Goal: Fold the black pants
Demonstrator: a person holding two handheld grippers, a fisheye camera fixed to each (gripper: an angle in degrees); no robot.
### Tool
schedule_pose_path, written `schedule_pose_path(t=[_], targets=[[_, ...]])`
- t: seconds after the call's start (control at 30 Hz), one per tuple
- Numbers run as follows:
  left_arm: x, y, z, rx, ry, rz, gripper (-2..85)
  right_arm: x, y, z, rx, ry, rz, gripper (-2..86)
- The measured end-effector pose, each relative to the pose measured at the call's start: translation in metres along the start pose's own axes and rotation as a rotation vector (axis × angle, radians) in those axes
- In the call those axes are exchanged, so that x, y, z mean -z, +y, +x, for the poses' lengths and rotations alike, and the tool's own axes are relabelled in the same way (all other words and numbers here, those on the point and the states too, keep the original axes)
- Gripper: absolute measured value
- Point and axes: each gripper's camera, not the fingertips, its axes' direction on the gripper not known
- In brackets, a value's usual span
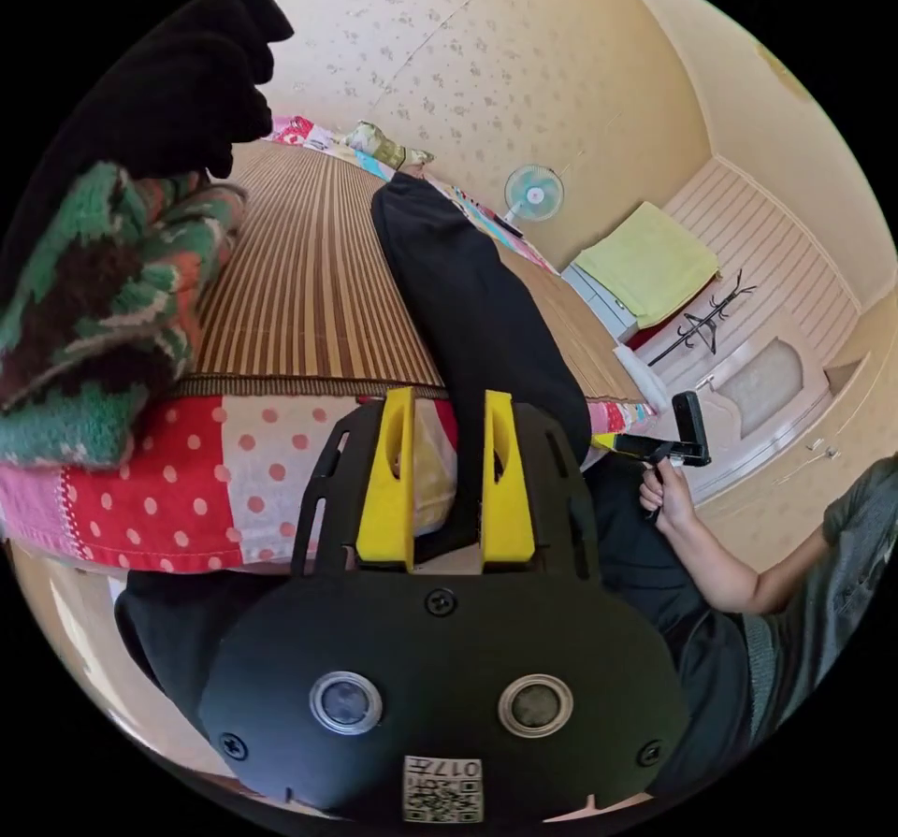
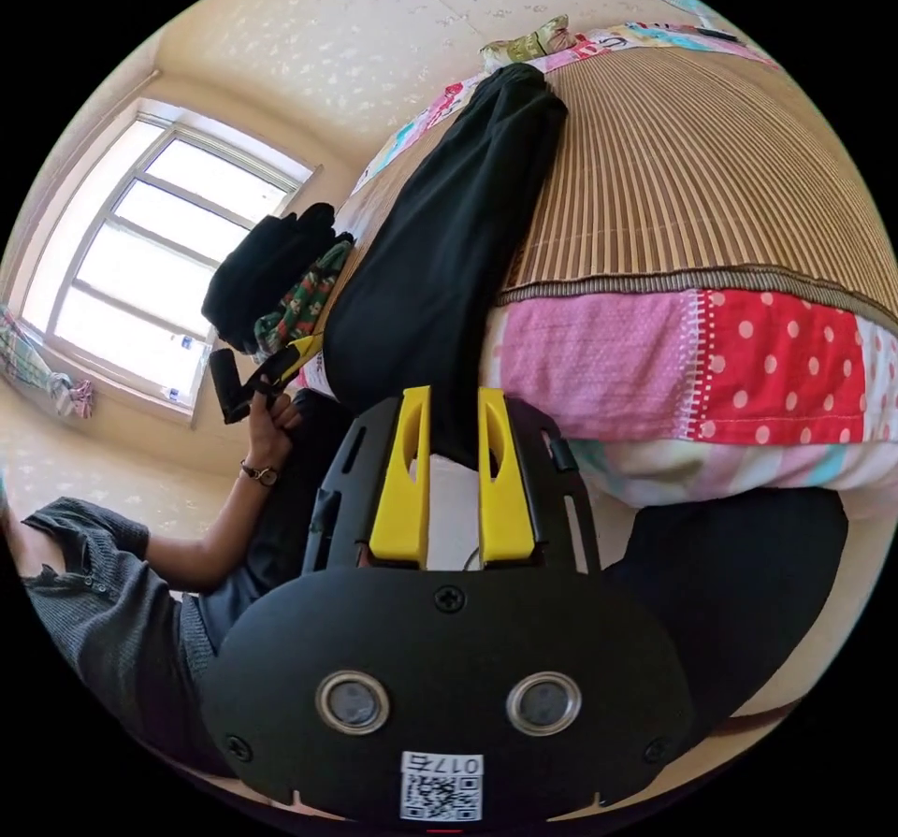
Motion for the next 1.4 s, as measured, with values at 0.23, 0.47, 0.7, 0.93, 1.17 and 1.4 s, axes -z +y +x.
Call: schedule_pose_path(t=[0.23,0.47,0.7,0.93,1.17,1.4], targets=[[-0.011,-0.025,-0.011,-0.052,0.043,-0.143,12.3,-0.002,-0.002,0.002,0.030,-0.012,0.038,9.5],[-0.028,-0.030,-0.068,0.065,0.252,-0.201,6.5,-0.001,-0.009,0.027,0.023,-0.186,-0.002,7.3],[-0.026,-0.026,-0.110,0.077,0.374,-0.171,4.2,0.011,-0.005,0.020,0.051,-0.193,0.004,4.7],[-0.039,-0.011,-0.094,-0.138,0.450,-0.284,4.4,0.046,0.008,0.006,0.165,-0.286,-0.013,4.6],[-0.063,0.027,-0.169,0.123,0.577,-0.138,11.6,0.048,0.021,0.034,-0.040,-0.277,0.086,9.4],[-0.078,0.074,-0.186,0.128,0.496,-0.037,10.0,0.052,0.043,0.025,-0.008,-0.323,0.136,9.4]])
